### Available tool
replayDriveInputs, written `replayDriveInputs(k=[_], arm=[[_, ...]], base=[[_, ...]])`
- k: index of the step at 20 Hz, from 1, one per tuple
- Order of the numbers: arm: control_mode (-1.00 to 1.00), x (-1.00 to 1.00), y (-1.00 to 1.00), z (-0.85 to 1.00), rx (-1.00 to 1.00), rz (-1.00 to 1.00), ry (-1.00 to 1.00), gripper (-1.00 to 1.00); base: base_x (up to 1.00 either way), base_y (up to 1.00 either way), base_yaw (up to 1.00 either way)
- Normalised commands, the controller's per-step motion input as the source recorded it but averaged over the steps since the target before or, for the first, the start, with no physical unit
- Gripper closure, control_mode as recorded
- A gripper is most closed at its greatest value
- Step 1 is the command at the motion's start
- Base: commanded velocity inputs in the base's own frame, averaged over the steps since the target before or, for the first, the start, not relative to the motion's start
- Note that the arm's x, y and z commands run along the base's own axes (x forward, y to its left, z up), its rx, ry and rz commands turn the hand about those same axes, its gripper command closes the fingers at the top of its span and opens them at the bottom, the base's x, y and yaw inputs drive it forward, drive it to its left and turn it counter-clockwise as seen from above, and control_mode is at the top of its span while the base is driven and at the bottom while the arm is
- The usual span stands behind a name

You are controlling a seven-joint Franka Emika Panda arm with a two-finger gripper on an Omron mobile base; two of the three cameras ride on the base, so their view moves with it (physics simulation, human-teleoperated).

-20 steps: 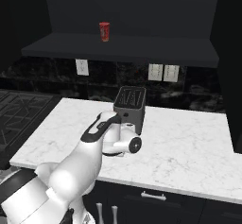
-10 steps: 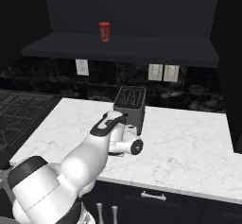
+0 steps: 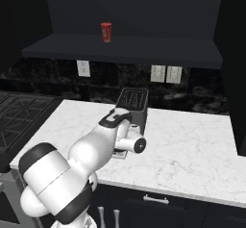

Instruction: Pick the yogurt and place it on the digital scale for weighing, and close the cabinet.

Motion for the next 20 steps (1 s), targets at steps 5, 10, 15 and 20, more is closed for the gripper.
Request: replayDriveInputs(k=[5, 10, 15, 20], arm=[[-1.0, -0.01, 0.0, -0.04, 0.0, 0.0, 0.0, -1.0], [-1.0, -0.3, 0.0, 0.02, 0.0, 0.0, -0.04, -1.0], [-1.0, -0.38, -0.04, 0.11, 0.0, 0.0, -0.1, -1.0], [-1.0, -0.4, -0.3, 0.26, 0.05, 0.0, -0.13, -1.0]], base=[[0.0, 0.0, 0.0], [0.0, 0.0, 0.0], [0.0, 0.0, 0.0], [0.0, 0.0, 0.0]])
